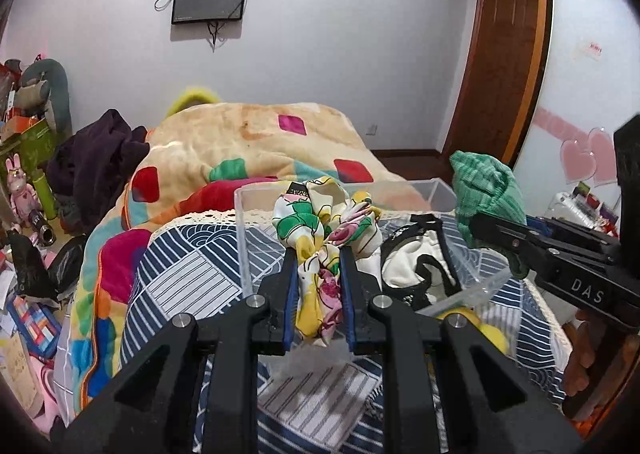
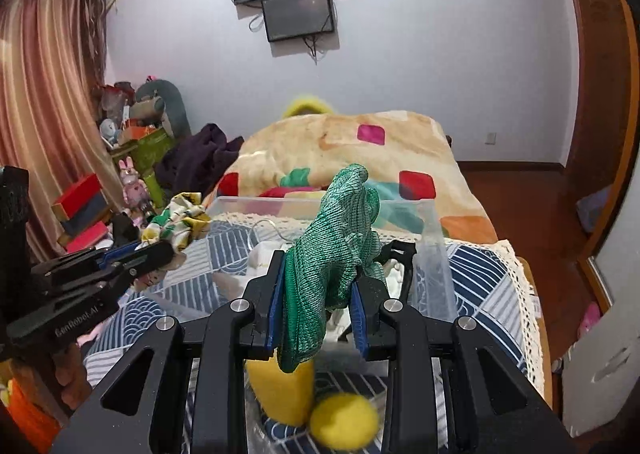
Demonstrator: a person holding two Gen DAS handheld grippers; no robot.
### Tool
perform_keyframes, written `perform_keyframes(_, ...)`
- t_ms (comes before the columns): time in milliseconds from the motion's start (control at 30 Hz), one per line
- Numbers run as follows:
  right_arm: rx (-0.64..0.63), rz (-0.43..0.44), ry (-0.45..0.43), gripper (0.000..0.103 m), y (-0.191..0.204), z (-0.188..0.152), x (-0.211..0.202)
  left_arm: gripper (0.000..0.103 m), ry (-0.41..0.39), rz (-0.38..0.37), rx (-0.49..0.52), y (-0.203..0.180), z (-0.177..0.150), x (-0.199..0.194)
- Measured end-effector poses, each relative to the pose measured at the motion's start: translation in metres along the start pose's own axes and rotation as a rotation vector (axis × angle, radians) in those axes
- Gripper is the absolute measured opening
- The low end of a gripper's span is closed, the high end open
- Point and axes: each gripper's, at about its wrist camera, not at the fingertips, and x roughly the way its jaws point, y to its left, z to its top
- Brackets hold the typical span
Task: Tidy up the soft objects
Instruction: 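Place the floral scrunchie in the box with the left gripper while the right gripper places the green glove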
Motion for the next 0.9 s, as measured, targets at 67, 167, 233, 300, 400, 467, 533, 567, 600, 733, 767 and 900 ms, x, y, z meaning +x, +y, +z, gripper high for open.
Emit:
perform_keyframes(67,-0.011,0.016,0.019,0.026,0.000,0.002,0.008,0.019,0.014,0.009,0.010,-0.001,0.000,0.010)
perform_keyframes(167,-0.023,0.023,0.061,0.027,0.004,0.004,0.022,0.019,0.041,0.006,0.013,-0.001,0.000,0.022)
perform_keyframes(233,-0.029,0.034,0.083,0.027,0.006,0.004,0.028,0.019,0.060,0.006,0.013,-0.002,0.000,0.030)
perform_keyframes(300,-0.037,0.039,0.115,0.027,0.009,0.004,0.037,0.019,0.078,0.007,0.012,-0.002,0.000,0.037)
perform_keyframes(400,-0.046,0.038,0.153,0.028,0.010,0.003,0.047,0.019,0.098,0.003,0.002,-0.001,0.000,0.045)
perform_keyframes(467,-0.046,0.033,0.175,0.028,0.010,0.001,0.052,0.023,0.106,0.000,-0.002,0.000,0.000,0.048)
perform_keyframes(533,-0.045,0.018,0.194,0.028,0.011,-0.001,0.054,0.029,0.110,0.002,-0.007,0.001,0.000,0.050)
perform_keyframes(567,-0.045,0.021,0.201,0.029,0.011,-0.002,0.054,0.035,0.112,0.000,-0.011,0.002,0.001,0.051)
perform_keyframes(600,-0.045,0.025,0.206,0.031,0.010,-0.001,0.054,0.038,0.112,-0.007,-0.017,0.003,0.001,0.050)
perform_keyframes(733,-0.045,0.018,0.202,0.044,0.009,-0.001,0.050,0.045,0.099,-0.011,-0.024,0.004,0.001,0.044)
perform_keyframes(767,-0.046,0.014,0.191,0.049,0.007,-0.001,0.045,0.047,0.096,-0.013,-0.026,0.005,0.001,0.042)
perform_keyframes(900,-0.038,0.009,0.138,0.068,0.005,0.003,0.029,0.057,0.063,-0.020,-0.027,0.005,0.004,0.027)
